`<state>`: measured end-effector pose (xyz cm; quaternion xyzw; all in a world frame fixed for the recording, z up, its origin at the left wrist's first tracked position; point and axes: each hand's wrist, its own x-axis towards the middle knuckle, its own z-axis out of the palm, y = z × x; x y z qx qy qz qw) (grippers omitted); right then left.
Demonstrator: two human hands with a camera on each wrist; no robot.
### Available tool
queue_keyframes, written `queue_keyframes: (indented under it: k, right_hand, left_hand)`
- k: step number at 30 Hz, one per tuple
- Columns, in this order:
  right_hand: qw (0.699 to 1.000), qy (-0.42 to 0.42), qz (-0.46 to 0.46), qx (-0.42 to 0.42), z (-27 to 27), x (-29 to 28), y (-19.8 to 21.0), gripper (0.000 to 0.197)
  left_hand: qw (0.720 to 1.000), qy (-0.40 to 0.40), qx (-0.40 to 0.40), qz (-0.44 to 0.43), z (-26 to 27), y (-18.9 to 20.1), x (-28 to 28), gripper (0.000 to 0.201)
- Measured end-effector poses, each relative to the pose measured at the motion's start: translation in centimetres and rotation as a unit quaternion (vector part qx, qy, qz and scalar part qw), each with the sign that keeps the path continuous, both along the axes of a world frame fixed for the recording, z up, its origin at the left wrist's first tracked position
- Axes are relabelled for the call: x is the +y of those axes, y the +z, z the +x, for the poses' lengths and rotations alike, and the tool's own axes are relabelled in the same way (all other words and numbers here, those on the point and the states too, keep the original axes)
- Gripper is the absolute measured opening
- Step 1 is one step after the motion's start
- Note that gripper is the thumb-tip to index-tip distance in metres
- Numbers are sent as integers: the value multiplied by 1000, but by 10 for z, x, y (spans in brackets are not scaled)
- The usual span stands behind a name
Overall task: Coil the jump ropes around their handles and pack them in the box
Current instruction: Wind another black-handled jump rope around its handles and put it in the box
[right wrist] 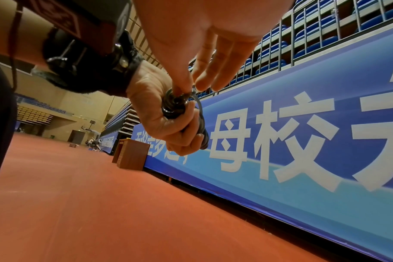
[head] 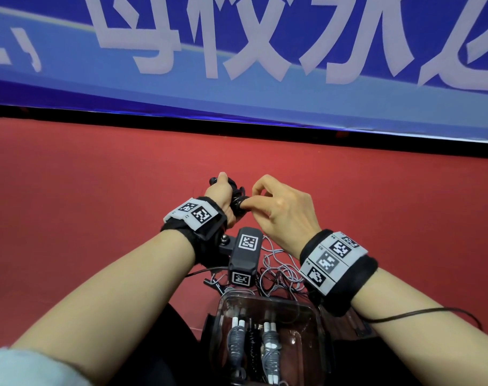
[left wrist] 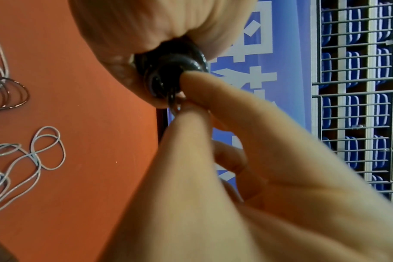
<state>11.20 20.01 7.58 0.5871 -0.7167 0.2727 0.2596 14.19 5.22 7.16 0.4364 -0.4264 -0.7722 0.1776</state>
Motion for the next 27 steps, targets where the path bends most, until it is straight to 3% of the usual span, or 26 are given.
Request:
queue_keyframes:
  k: [4,8,15,20,23,27]
  right_hand:
    - [1000,-10,-13,9,2,-1,-2,15]
    - [1000,-23,-18,-4,5,-3,-2,11]
    - [992,-30,57,-104,1,-3,1,27]
    - [975,45,83,-201,-13,-3,-1,16]
    - [982,41,104,-149,-14,-1,3,9]
    - [989,32,127,-73,-6,1,8,6]
  left_hand:
    - [1000,-5,-3,20,-2,-5,-5,56]
    - [1000,-5,1,27,-3,-6,-5,53]
    - [1000,6,2,3,-7,-10,-2,41]
    - [1000,16,11,-21,-8,-12,-1,51]
    - [999,21,16,-28,-10,-13,2,63]
    - [999,5,8,-37,-12,-18,-3,53]
